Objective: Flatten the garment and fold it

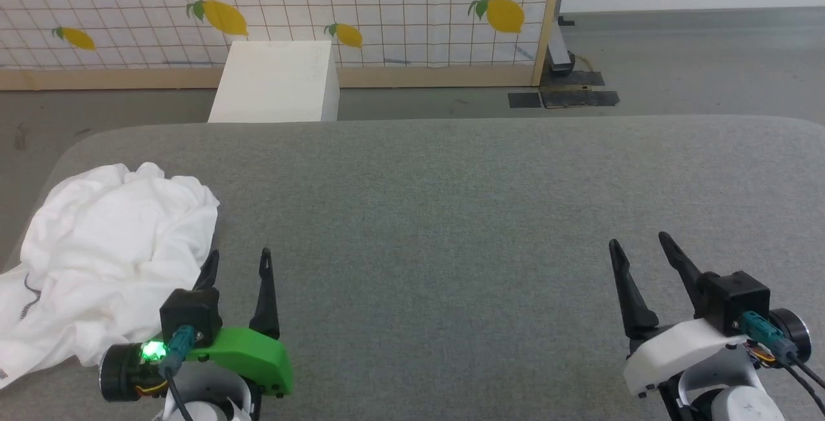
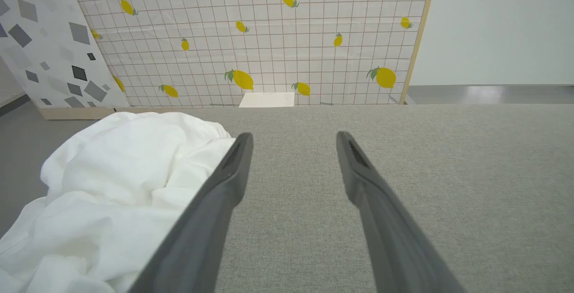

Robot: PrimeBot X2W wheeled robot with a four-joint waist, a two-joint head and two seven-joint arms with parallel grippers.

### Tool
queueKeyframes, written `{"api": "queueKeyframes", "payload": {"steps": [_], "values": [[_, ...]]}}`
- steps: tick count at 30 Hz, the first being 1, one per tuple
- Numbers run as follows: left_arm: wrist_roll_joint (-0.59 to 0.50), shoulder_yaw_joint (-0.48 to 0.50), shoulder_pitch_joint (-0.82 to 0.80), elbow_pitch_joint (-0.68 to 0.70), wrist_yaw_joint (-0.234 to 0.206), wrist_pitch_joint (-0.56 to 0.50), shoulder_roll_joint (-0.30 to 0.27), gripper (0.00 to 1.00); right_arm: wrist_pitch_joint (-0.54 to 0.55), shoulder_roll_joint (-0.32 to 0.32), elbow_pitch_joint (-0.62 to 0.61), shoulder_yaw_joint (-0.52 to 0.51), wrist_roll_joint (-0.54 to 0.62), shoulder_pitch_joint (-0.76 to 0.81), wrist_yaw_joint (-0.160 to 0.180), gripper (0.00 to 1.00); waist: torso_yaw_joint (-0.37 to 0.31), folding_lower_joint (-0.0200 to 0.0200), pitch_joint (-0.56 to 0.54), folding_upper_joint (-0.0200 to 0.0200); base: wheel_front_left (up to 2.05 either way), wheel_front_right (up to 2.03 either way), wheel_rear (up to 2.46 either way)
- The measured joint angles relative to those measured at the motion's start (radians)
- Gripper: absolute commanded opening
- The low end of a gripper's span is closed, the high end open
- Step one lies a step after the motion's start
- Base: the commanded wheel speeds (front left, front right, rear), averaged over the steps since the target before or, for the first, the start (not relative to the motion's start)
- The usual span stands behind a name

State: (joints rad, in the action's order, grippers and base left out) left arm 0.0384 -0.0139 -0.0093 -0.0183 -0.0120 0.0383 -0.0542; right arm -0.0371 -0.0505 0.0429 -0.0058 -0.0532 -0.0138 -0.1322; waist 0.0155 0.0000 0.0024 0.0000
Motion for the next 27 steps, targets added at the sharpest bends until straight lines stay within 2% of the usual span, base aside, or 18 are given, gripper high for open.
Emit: {"api": "queueKeyframes", "payload": {"steps": [11,27], "values": [[0.014,0.003,0.013,-0.001,-0.017,0.026,0.000,1.00,-0.025,0.000,0.013,0.000,-0.019,0.001,0.000,1.00,0.044,0.0000,0.001,0.0000,0.00,0.00,0.00],[0.043,0.008,0.047,-0.002,-0.035,0.059,0.000,1.00,-0.058,0.000,0.048,0.008,-0.046,0.015,0.000,1.00,0.147,0.0000,-0.002,0.0000,0.00,0.00,0.00]]}}
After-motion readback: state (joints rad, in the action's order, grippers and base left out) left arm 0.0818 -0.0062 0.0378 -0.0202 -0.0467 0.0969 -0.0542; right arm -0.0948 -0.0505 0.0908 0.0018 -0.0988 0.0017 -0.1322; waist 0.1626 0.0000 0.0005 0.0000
